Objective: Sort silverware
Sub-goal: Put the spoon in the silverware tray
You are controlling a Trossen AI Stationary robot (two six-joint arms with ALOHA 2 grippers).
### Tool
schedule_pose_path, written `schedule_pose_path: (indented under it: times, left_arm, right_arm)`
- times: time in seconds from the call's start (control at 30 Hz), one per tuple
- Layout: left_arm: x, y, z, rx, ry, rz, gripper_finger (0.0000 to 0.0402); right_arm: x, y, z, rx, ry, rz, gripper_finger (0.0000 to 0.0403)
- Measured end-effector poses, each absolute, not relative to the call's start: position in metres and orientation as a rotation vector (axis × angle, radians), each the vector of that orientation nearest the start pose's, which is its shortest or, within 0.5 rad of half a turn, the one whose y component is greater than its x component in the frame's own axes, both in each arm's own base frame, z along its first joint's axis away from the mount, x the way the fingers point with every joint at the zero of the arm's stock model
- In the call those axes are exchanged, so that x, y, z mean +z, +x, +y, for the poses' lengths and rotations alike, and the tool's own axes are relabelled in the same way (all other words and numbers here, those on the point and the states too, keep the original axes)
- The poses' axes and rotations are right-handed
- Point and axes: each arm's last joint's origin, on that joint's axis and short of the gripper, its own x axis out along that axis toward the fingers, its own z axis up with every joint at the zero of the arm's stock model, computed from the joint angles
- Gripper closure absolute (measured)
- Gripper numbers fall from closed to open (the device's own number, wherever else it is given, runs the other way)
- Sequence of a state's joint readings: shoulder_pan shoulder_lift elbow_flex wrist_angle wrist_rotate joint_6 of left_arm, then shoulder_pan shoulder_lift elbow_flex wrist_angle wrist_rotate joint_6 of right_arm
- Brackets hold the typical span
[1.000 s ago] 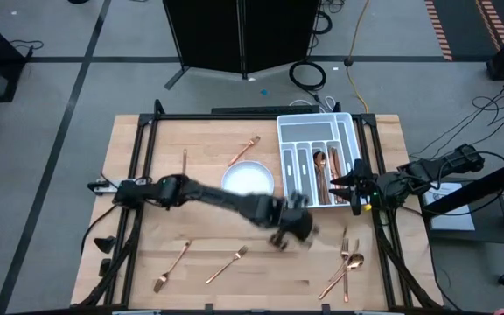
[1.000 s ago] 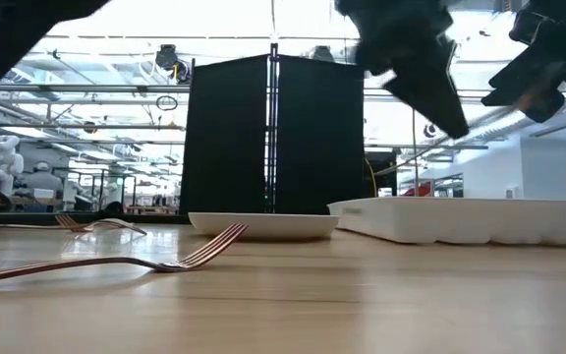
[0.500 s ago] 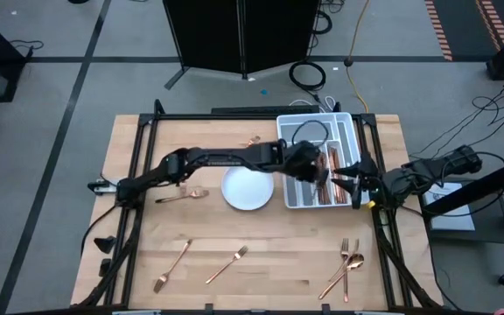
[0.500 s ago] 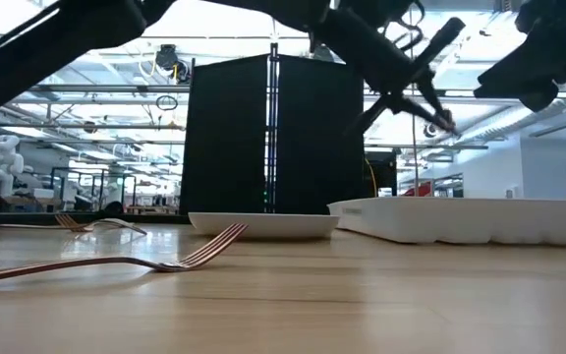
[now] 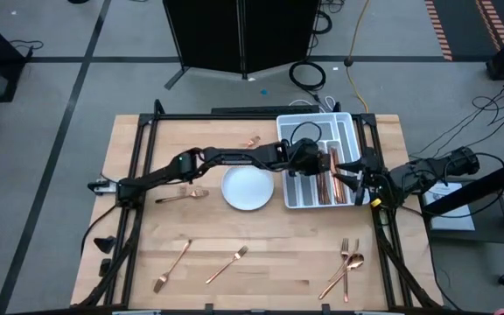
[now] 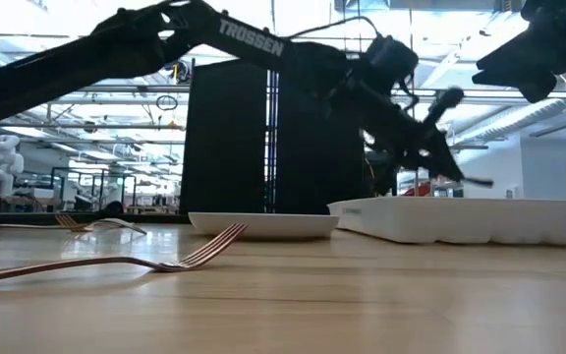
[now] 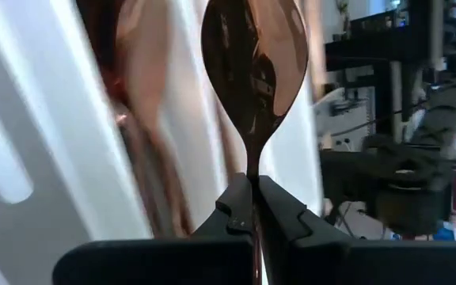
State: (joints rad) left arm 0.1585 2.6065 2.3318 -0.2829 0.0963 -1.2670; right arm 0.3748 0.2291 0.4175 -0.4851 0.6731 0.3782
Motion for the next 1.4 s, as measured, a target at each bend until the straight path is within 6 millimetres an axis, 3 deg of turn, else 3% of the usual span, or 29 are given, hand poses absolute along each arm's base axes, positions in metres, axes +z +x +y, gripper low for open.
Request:
schedule_pose_path:
  times: [0.17,0.37,0.63,0.73,0.87,1.0,1.2,1.27,1.4]
  left_arm:
    - [0.171,0.575,0.089,0.418,-1.310,0.449,0.0394]
    - [0.159,0.575,0.089,0.441,-1.302,0.482,0.0346]
    - [0.158,0.576,0.088,0.422,-1.282,0.496,0.0287]
    - [0.163,0.574,0.094,0.364,-1.174,0.511,0.0280]
    - [0.187,0.571,0.095,0.304,-1.006,0.498,0.0279]
    - [0.208,0.568,0.078,0.260,-0.875,0.496,0.0279]
    - [0.229,0.558,0.060,0.226,-0.653,0.568,0.0279]
    - [0.231,0.555,0.045,0.189,-0.561,0.620,0.0278]
    - [0.224,0.551,-0.005,0.103,-0.408,0.734,0.0278]
  right_arm:
    - [0.242,0.080,0.012,-0.343,0.228,0.194,0.0248]
    - [0.242,0.080,0.012,-0.347,0.246,0.191,0.0248]
    - [0.242,0.080,0.012,-0.347,0.254,0.190,0.0248]
    - [0.242,0.080,0.012,-0.346,0.270,0.188,0.0248]
    - [0.242,0.080,0.013,-0.309,0.286,0.198,0.0248]
    - [0.244,0.080,0.014,-0.266,0.296,0.209,0.0248]
    - [0.266,0.074,0.014,-0.171,0.305,0.164,0.0248]
    - [0.271,0.073,0.015,-0.111,0.314,0.165,0.0248]
    - [0.268,0.077,0.025,0.163,0.332,0.268,0.0248]
